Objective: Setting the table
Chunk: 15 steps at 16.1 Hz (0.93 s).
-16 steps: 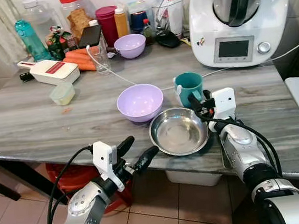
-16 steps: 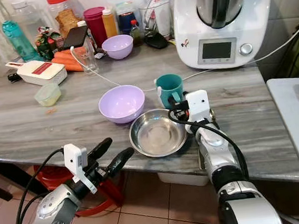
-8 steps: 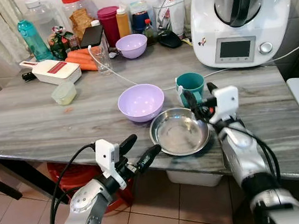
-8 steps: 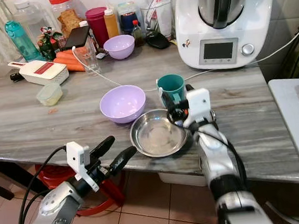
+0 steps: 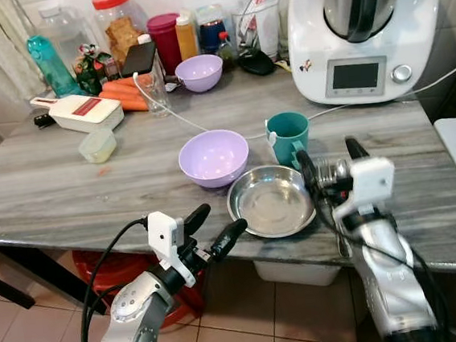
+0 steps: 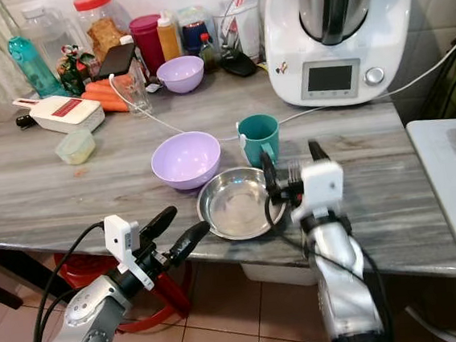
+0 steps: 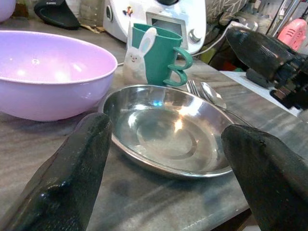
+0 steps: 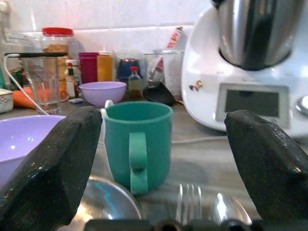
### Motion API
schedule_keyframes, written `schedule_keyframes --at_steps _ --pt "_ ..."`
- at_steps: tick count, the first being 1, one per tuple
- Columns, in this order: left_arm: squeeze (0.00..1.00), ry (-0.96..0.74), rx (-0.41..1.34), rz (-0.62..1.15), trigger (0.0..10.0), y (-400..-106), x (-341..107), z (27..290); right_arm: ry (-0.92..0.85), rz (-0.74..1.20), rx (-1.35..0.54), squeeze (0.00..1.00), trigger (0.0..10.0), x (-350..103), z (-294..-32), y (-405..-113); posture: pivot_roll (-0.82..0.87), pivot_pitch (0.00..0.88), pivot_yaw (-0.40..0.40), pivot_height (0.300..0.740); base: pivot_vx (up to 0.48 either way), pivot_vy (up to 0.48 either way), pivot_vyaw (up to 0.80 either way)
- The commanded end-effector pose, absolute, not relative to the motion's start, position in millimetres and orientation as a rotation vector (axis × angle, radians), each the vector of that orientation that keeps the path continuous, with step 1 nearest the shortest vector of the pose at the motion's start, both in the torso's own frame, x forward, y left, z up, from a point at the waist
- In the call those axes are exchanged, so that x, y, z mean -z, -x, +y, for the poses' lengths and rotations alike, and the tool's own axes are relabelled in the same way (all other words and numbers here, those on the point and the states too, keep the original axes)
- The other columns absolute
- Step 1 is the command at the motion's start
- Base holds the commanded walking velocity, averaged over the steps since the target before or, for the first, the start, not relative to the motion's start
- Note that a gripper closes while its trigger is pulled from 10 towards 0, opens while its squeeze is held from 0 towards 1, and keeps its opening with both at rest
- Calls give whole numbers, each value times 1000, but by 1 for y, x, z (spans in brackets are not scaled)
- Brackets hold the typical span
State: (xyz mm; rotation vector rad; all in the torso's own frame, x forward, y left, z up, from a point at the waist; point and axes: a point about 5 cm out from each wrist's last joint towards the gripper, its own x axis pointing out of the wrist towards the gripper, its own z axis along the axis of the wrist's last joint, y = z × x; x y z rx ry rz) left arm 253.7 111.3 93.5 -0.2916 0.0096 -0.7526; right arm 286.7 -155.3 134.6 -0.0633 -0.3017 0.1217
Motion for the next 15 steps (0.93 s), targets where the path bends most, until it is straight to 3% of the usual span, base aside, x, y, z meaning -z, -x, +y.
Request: schedule_keyframes --at_steps 1,3,4,5,9,15 --pt "0 278 748 7 10000 -255 -93 115 67 -319 -116 1000 10000 -142 -153 -283 -132 0 130 740 0 0 0" --pt "0 268 719 -6 10000 -258 -93 117 73 -286 -104 1000 10000 -137 -153 -271 -148 0 133 740 0 0 0" --pt "0 234 647 -28 10000 -263 -94 123 77 -267 -106 208 10000 -134 -151 -265 -154 0 132 740 0 0 0" --pt "0 222 601 -31 10000 -267 -94 127 78 -258 -107 0 10000 -134 -150 -263 -159 0 130 740 0 0 0" --pt "0 195 391 -72 10000 -282 -98 147 122 -251 -139 0 10000 -138 -147 -259 -167 0 129 740 0 0 800" --pt "0 132 268 -105 10000 -284 -98 156 123 -250 -155 0 10000 -143 -145 -259 -169 0 125 740 0 0 800"
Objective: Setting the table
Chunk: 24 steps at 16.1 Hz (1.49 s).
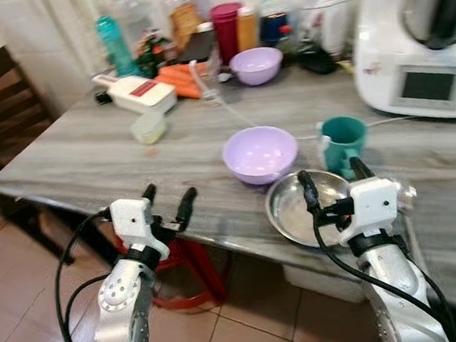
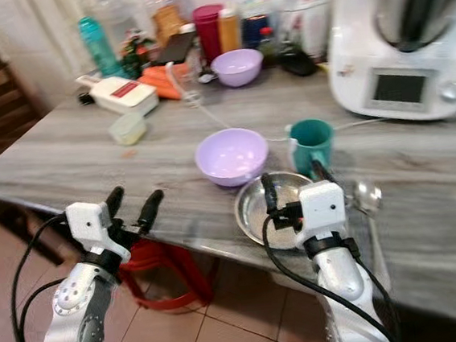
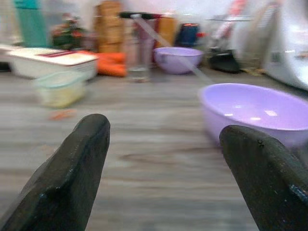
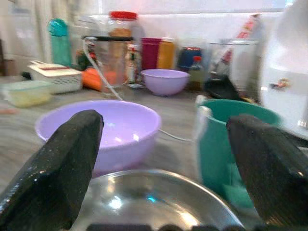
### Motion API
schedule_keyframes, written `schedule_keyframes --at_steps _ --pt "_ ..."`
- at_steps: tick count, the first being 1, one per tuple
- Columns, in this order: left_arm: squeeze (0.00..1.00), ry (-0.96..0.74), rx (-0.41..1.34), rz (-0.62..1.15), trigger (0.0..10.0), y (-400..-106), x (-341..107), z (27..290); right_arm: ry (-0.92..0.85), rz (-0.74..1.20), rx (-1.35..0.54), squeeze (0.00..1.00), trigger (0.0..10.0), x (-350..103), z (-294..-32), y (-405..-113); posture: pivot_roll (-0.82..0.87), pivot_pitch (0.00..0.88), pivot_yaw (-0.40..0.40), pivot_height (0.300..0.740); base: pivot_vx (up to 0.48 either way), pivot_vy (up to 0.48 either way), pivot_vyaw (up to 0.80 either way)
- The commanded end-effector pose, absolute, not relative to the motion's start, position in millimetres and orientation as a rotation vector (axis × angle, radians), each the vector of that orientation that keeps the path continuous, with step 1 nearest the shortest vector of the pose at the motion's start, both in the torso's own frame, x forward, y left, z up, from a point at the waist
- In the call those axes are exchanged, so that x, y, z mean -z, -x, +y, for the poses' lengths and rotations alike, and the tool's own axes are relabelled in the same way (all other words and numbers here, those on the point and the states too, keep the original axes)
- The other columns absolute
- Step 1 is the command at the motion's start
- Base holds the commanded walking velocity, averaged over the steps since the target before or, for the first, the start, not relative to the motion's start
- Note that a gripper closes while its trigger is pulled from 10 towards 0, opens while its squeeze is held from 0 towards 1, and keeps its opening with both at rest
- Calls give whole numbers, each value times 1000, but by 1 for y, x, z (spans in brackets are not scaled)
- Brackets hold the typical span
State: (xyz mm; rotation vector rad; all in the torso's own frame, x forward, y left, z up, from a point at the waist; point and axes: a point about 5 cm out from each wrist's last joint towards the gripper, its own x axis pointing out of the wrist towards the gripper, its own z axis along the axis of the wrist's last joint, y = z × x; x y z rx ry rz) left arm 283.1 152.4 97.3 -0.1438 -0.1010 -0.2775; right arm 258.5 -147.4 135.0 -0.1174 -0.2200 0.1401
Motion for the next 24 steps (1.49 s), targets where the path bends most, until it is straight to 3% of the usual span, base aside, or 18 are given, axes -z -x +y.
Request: schedule_keyframes --at_steps 1,15,24 --pt "0 108 213 -87 10000 -287 -95 159 118 -247 -167 0 10000 -145 -142 -259 -164 0 116 740 0 0 800" --pt "0 -79 -109 -90 10000 -296 -90 179 103 -246 -229 0 10000 -151 -133 -267 -146 0 100 740 0 0 800" --pt "0 -58 -209 -78 10000 -279 -83 191 75 -213 -375 0 10000 -145 -113 -281 -24 0 -3 740 0 0 800"
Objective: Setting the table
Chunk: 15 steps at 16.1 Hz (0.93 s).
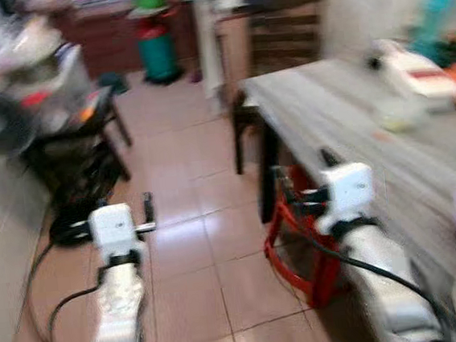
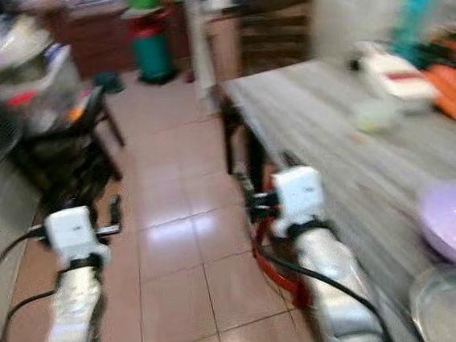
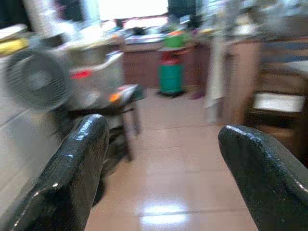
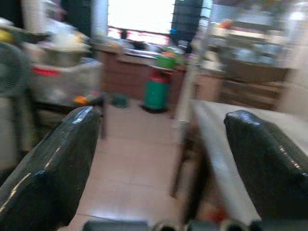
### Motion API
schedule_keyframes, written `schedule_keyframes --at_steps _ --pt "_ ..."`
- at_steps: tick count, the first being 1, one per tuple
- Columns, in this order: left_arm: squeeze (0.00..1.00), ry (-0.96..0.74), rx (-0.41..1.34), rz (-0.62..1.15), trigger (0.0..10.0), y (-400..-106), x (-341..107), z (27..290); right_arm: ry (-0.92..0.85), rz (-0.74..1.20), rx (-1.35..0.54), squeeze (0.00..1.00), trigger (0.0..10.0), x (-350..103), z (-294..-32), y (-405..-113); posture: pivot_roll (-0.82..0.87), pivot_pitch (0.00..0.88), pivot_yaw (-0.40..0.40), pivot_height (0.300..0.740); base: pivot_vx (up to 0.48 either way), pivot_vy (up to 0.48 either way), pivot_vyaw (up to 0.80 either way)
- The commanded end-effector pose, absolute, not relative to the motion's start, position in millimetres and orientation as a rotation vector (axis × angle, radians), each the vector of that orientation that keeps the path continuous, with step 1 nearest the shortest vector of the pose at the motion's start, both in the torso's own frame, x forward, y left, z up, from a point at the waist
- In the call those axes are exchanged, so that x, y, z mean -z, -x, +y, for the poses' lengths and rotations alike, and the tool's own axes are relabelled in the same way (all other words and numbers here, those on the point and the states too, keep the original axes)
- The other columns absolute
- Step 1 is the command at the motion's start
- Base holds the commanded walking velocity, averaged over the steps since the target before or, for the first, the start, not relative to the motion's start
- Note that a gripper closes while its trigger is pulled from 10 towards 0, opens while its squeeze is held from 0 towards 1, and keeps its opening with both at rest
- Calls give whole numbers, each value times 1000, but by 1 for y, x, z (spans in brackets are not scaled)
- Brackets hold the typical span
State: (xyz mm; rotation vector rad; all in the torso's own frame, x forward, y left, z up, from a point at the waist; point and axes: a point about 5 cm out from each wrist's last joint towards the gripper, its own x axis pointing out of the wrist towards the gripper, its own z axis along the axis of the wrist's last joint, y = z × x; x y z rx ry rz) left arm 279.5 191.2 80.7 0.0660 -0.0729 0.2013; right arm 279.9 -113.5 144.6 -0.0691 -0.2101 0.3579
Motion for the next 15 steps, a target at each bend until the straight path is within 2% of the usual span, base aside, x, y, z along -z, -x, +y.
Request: schedule_keyframes --at_steps 1,7,10,15 --pt "0 -56 -212 -75 10000 -278 -82 191 71 -212 -382 0 10000 -145 -112 -281 -21 0 -5 740 0 0 800" --pt "0 -65 -258 -51 10000 -277 -80 199 41 -196 -393 0 10000 -139 -105 -289 7 0 1 740 0 0 0" --pt "0 -30 -155 56 10000 -285 -62 192 -84 -104 -264 0 10000 -122 -119 -294 -17 0 36 740 0 0 0" --pt "0 18 -46 215 10000 -286 -31 190 -33 -63 -200 0 10000 -103 -129 -290 -55 0 72 740 0 0 0"
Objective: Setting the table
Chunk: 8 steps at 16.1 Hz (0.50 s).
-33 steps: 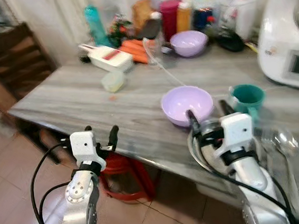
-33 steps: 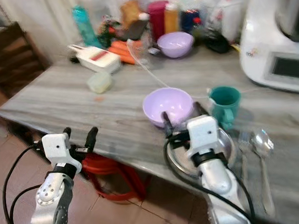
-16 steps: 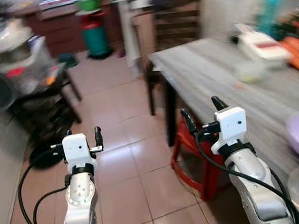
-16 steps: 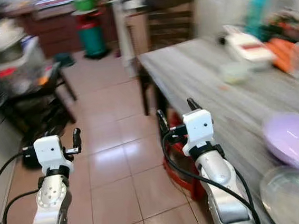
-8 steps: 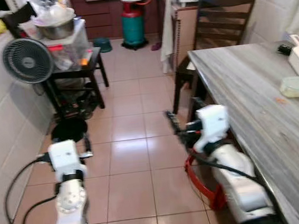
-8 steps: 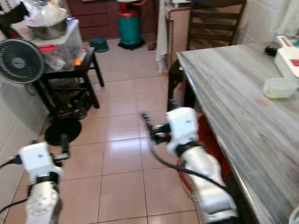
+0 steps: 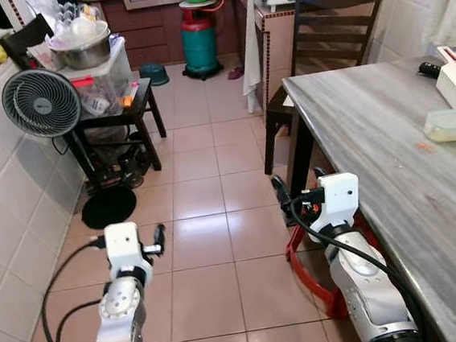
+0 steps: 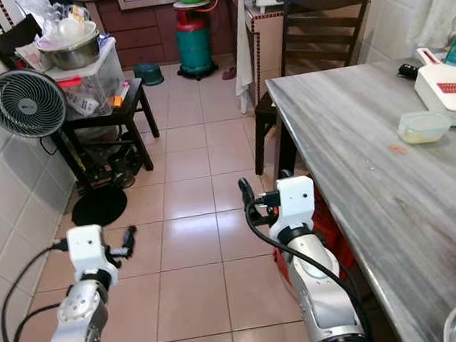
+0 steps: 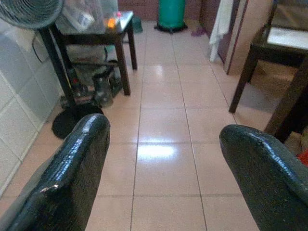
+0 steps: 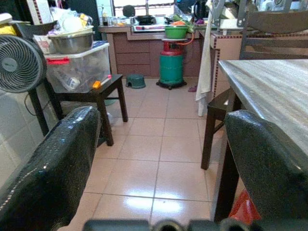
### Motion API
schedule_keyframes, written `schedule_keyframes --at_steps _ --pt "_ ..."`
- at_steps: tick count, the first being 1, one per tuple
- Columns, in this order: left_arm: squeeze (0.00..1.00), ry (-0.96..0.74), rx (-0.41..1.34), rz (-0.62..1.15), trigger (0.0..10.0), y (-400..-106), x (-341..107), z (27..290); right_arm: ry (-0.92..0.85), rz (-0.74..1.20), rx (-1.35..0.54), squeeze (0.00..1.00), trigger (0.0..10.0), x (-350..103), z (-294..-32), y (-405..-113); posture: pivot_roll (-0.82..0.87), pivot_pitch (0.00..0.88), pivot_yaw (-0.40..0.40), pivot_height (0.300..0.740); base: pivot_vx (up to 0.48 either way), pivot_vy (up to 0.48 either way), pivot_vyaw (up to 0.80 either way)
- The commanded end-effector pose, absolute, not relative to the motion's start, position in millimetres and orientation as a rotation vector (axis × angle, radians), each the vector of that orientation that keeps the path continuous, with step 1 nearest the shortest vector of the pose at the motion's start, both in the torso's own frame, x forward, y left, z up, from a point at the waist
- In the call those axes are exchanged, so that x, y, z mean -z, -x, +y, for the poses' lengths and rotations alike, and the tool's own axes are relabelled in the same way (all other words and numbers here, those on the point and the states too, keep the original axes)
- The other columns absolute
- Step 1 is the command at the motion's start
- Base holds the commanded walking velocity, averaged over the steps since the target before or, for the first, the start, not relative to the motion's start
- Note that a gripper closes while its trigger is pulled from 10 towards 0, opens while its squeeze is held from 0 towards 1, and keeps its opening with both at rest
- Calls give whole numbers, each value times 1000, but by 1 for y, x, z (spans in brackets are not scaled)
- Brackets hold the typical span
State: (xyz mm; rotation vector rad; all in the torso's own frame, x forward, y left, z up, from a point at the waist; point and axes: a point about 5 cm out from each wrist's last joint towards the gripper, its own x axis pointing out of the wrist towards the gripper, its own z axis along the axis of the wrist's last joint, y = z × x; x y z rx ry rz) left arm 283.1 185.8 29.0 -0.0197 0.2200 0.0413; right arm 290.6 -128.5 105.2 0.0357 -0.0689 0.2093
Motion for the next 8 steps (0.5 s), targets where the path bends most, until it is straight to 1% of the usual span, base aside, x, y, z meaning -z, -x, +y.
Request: schedule_keyframes --at_steps 1,2,5,6,8 --pt "0 19 -29 218 10000 -286 -31 188 -29 -61 -191 0 10000 -102 -131 -289 -63 0 79 740 0 0 0" --pt "0 20 -26 219 10000 -286 -30 188 -31 -61 -187 0 10000 -101 -132 -289 -65 0 81 740 0 0 0" --pt "0 28 -9 217 10000 -289 -29 184 -46 -69 -184 0 10000 -101 -131 -287 -69 0 84 740 0 285 779" --pt "0 29 -7 216 10000 -289 -29 184 -47 -71 -186 0 10000 -101 -131 -287 -68 0 83 740 0 375 531" --pt "0 29 -9 216 10000 -289 -28 185 -50 -76 -189 0 10000 -102 -130 -288 -66 0 81 740 0 480 0"
